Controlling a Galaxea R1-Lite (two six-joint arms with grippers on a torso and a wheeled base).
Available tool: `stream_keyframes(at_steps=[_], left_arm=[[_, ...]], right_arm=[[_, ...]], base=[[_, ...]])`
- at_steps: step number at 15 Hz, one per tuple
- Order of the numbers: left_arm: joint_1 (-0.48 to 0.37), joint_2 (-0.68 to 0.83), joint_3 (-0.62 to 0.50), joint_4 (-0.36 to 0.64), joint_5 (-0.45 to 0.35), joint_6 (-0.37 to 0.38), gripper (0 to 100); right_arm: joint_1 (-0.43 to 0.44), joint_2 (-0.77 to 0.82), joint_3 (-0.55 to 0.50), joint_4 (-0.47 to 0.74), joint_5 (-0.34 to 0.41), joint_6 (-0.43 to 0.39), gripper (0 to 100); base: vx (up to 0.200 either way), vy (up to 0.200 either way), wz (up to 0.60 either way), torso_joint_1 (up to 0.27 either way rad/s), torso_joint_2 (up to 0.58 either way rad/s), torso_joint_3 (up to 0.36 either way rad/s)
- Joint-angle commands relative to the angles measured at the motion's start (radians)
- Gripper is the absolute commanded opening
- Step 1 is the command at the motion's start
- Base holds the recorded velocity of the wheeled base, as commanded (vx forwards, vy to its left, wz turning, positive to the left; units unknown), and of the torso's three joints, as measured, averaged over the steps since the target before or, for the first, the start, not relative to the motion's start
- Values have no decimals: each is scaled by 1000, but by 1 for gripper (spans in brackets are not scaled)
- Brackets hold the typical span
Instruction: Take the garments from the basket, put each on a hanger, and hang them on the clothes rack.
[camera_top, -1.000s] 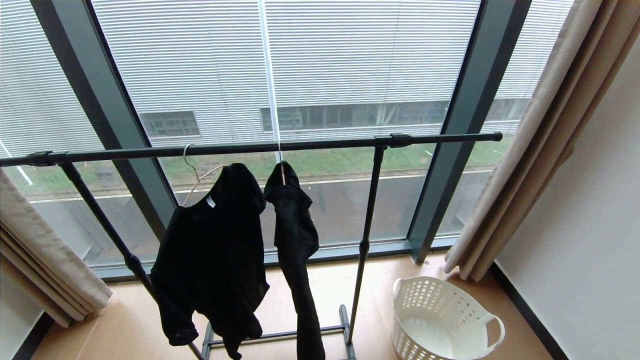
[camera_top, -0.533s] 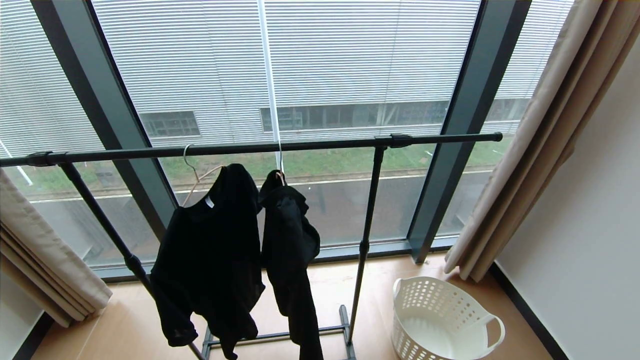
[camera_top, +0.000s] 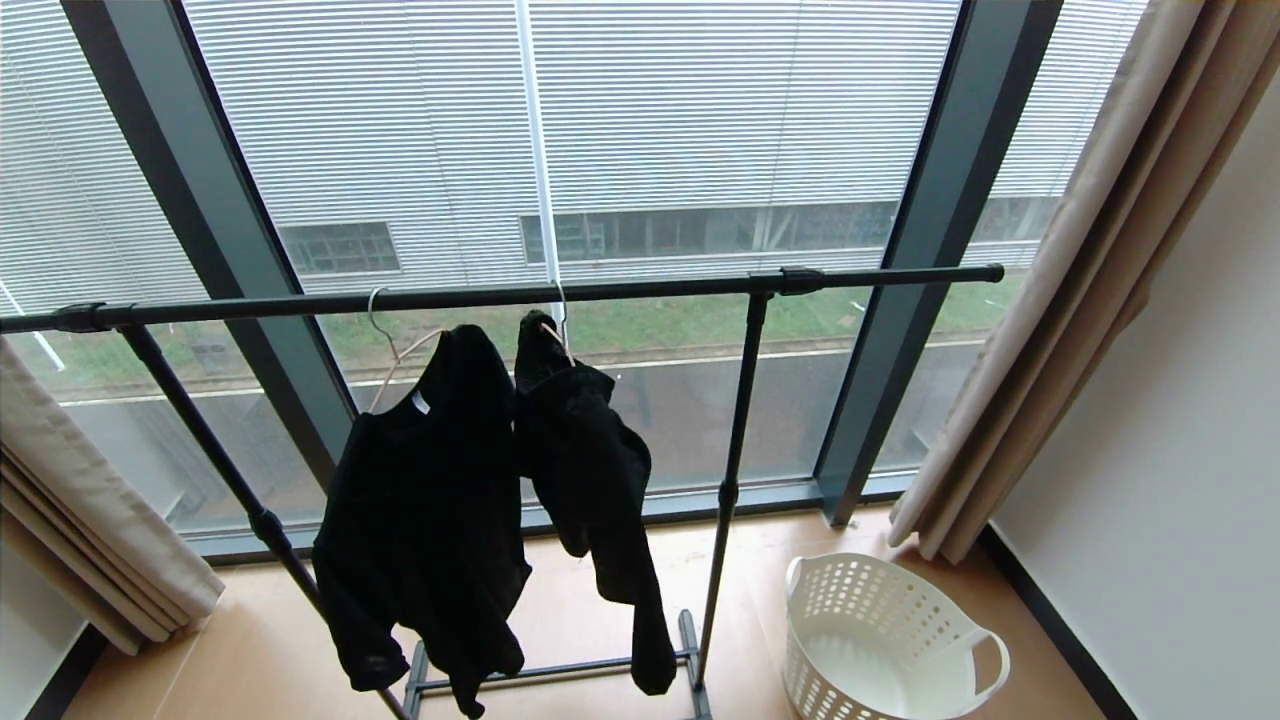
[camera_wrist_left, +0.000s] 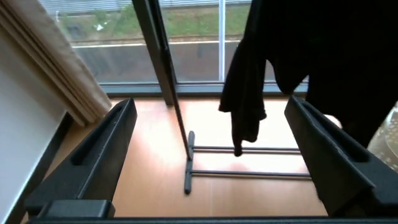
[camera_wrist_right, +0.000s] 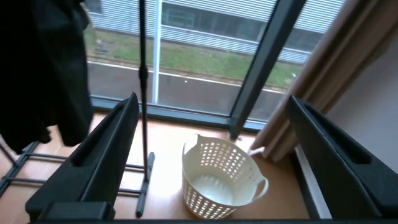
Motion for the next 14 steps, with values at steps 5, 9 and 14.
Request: stream_keyframes(at_steps=[5,9,14], left_arm=[[23,-47,12,-15,-280,-193,100],[23,-47,18,-32,-287,-205,100],[25,-47,18,-32,-271,-320,100]], right_arm=[[1,0,10,-3,63,25,100],[0,0,10,-3,60,28,100],[0,0,10,-3,60,28,100]], base=[[0,0,0,0,0,0],[0,0,0,0,0,0],[0,0,0,0,0,0]])
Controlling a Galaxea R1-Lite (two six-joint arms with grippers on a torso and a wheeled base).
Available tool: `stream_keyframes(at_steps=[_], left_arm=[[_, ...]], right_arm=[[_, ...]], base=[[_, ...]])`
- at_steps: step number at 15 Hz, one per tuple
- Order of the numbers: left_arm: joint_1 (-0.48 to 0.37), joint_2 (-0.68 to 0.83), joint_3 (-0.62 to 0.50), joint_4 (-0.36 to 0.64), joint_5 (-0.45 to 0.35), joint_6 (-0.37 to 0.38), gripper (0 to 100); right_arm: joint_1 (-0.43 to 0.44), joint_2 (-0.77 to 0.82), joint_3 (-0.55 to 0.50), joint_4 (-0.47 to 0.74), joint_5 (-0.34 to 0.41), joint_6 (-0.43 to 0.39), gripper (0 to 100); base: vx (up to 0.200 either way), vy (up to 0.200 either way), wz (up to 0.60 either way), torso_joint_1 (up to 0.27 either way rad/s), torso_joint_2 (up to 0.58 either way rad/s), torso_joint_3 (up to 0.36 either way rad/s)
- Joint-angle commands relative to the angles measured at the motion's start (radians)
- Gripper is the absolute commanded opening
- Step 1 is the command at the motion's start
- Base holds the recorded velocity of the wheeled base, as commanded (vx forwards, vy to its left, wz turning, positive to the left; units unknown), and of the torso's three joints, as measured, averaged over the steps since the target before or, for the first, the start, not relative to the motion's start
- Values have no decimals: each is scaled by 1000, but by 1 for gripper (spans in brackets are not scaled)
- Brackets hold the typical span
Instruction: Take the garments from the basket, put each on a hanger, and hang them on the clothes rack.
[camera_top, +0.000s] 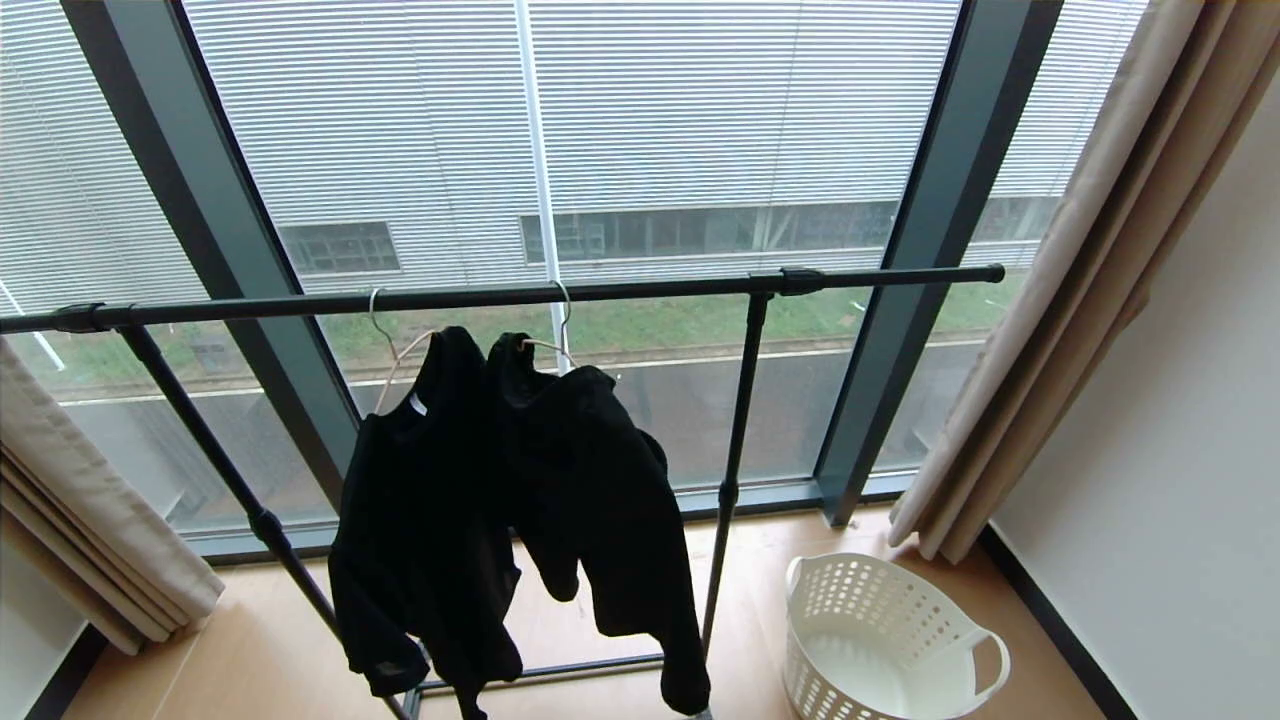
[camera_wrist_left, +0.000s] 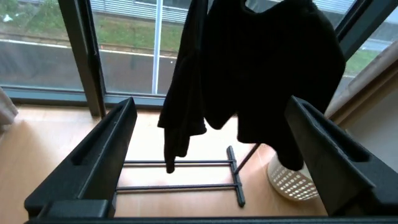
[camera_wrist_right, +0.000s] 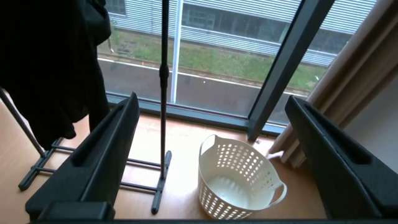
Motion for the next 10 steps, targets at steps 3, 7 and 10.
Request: stream_keyframes(at_steps=[3,7,10], left_arm=[[0,0,0,-6,0,-75,100],[0,0,5,-22,152,365,100],[0,0,6,-36,150,466,100]], right_arm=[[-1,1,0,-1,-4,2,100],[1,1,2,-1,-9,5,100],[-1,1,0,-1,-11,5,100]], base=[[0,0,0,0,0,0],[0,0,0,0,0,0],[0,0,0,0,0,0]])
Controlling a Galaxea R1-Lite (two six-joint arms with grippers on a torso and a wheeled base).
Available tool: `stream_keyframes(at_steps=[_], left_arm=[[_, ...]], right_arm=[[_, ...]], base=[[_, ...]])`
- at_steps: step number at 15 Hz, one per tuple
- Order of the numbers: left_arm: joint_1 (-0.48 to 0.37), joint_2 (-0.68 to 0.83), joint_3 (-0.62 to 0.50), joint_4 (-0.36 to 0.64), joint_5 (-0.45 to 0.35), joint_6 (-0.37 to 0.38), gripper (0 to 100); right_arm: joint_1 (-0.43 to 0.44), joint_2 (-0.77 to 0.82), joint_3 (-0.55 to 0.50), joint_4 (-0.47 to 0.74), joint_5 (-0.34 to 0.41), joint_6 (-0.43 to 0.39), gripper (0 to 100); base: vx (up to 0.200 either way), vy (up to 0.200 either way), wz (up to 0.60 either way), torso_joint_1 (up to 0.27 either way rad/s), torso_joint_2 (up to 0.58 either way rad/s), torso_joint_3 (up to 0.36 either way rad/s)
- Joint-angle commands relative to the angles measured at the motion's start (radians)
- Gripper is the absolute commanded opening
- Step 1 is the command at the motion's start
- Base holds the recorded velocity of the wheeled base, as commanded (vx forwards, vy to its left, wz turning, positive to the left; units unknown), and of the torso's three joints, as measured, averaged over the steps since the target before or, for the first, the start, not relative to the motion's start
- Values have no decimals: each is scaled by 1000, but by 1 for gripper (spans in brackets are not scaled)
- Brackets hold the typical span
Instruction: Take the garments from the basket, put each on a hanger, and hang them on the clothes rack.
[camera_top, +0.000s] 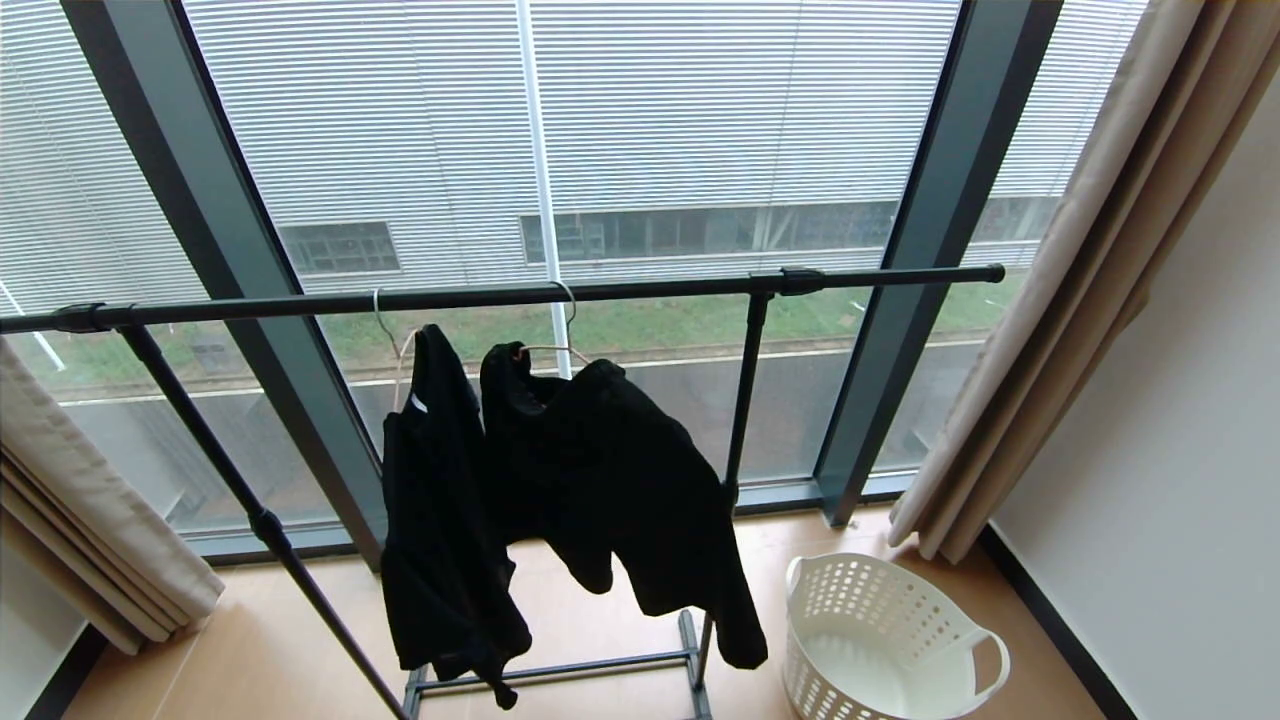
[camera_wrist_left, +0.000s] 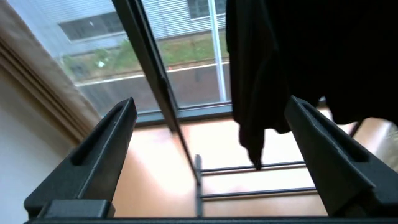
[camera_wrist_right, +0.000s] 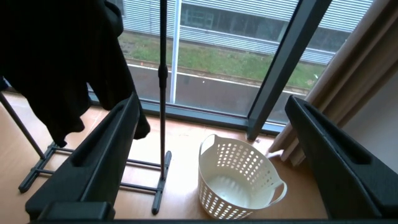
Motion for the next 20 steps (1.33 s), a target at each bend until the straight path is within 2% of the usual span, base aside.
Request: stream_keyframes(at_steps=[1,2,3,5,20], left_arm=[[1,0,2,-6,-34,-30,100],[-1,0,36,-18,-122,-168,100],[-1,0,48,-50,-160,-238,100],[-1,0,51,-61,-166,-221,100],[-1,0,51,-62,-163,-228,100]], right_arm=[[1,1,1,0,0,-1,100],[-1,1,1,0,-2,1,100],[1,1,1,0,-3,1,100],[1,1,1,0,-3,-1,100],[1,1,-1,0,0,-2,100]], base=[[0,0,0,0,0,0],[0,0,0,0,0,0],[0,0,0,0,0,0],[0,0,0,0,0,0],[0,0,0,0,0,0]])
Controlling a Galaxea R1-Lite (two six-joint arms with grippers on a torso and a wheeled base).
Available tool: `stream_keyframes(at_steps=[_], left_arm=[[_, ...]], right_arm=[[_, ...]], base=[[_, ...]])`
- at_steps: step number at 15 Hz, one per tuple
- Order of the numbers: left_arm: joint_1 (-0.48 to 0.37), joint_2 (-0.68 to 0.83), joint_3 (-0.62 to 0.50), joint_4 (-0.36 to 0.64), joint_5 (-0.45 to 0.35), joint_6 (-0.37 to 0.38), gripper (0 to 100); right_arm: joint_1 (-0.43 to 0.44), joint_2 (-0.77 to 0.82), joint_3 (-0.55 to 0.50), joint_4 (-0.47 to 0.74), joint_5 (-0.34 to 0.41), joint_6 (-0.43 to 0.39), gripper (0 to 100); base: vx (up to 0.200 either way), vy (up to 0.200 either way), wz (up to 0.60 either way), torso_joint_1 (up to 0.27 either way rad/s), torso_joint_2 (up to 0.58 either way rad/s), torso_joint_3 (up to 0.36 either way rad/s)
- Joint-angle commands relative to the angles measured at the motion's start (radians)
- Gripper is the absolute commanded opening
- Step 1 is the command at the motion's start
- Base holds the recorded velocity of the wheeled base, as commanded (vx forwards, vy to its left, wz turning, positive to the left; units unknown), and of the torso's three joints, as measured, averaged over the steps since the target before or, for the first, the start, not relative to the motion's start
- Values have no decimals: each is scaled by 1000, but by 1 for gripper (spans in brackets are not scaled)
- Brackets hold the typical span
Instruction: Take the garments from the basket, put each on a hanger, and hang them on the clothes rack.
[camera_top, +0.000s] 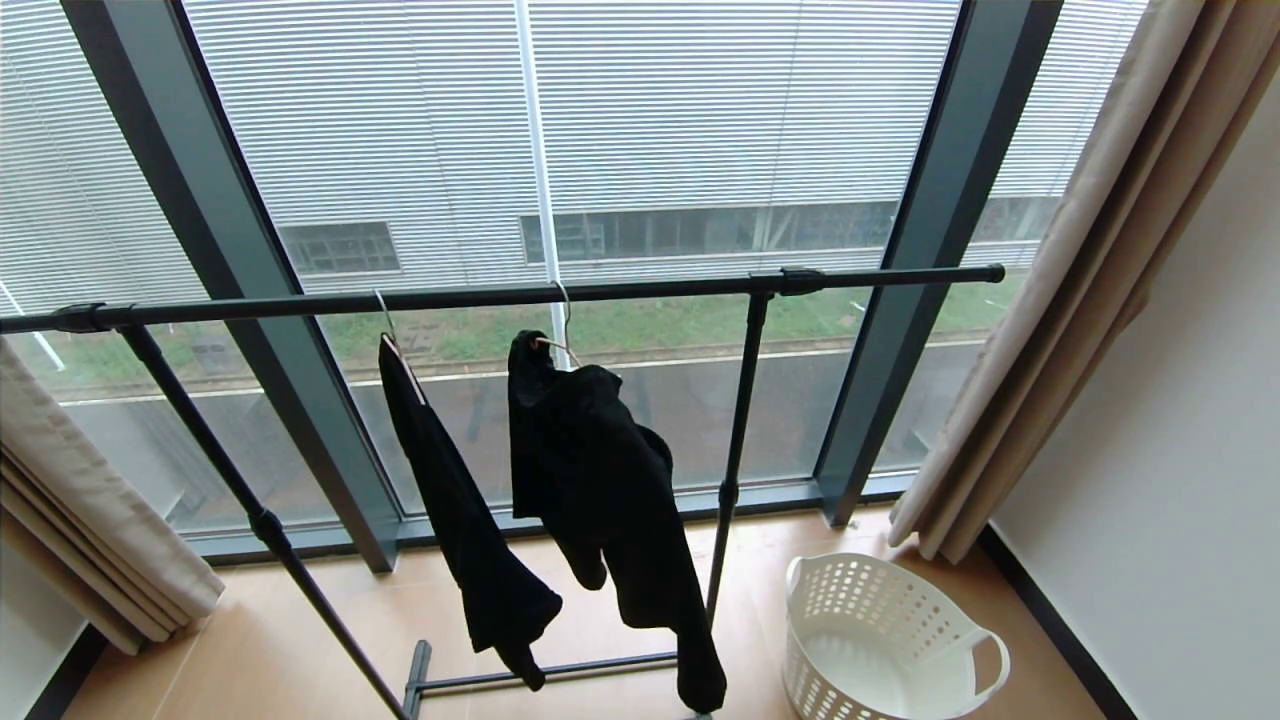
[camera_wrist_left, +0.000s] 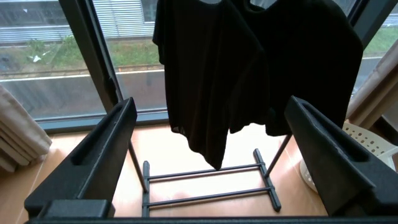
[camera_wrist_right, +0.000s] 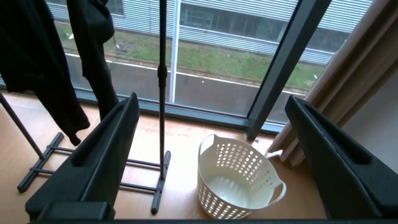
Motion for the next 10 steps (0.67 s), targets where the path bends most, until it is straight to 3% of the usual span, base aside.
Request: stream_keyframes(at_steps=[1,10], left_arm=[[0,0,0,0,0,0,100],[0,0,0,0,0,0,100]], right_arm=[[0,1,0,0,-1,1,100],[0,1,0,0,-5,19,100]], base=[[0,0,0,0,0,0],[0,0,0,0,0,0]])
